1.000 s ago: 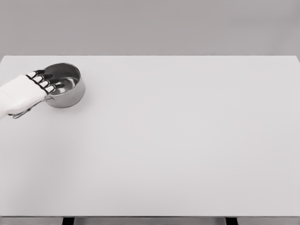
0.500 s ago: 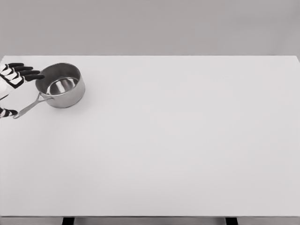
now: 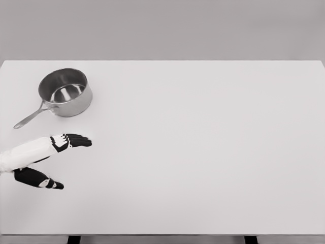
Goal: Rotate pot handle
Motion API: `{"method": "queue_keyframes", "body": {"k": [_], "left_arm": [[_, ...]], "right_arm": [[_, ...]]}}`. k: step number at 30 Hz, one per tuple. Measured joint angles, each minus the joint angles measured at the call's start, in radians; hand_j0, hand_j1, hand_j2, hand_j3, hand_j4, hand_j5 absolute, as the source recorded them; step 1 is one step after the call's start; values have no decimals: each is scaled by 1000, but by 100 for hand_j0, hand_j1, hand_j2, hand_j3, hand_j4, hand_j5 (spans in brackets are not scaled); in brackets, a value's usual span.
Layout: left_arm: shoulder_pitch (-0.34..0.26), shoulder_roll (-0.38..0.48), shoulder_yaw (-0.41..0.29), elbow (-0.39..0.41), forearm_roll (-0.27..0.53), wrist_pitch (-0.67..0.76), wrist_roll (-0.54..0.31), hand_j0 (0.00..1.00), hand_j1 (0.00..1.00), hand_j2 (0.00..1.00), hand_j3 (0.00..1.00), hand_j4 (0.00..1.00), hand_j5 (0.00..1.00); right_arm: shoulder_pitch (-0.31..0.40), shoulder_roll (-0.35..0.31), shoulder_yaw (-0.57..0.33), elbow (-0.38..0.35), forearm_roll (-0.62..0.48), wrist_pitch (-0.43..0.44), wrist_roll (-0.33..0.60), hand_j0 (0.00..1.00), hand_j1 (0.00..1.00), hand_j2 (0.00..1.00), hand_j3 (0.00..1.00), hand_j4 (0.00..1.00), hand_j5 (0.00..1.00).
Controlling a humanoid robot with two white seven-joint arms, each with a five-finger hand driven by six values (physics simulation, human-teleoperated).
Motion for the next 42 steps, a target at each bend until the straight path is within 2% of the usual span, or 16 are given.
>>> {"method": "queue_keyframes", "body": {"k": [2, 5, 11, 14, 22, 32, 42], "left_arm": [[46, 0, -17, 1, 20, 0, 0, 100, 100, 100, 100, 100, 100], [48, 12, -26, 1, 104, 1, 0, 100, 100, 100, 100, 100, 100], [54, 163, -50, 2, 271, 2, 0, 100, 100, 100, 100, 100, 100], [25, 228, -72, 2, 315, 64, 0, 100, 100, 100, 100, 100, 100], [12, 284, -80, 2, 342, 316, 0, 100, 100, 100, 100, 100, 100], [-29, 307, -65, 27, 350, 390, 0, 100, 100, 100, 100, 100, 100], [-29, 305, -61, 91, 343, 482, 0, 100, 100, 100, 100, 100, 100]], "right_arm": [[0, 0, 0, 0, 0, 0, 0, 100, 100, 100, 100, 100, 100], [0, 0, 0, 0, 0, 0, 0, 100, 100, 100, 100, 100, 100], [0, 0, 0, 0, 0, 0, 0, 100, 100, 100, 100, 100, 100], [0, 0, 0, 0, 0, 0, 0, 100, 100, 100, 100, 100, 100], [0, 0, 0, 0, 0, 0, 0, 100, 100, 100, 100, 100, 100], [0, 0, 0, 0, 0, 0, 0, 100, 100, 100, 100, 100, 100], [0, 0, 0, 0, 0, 0, 0, 100, 100, 100, 100, 100, 100]]}}
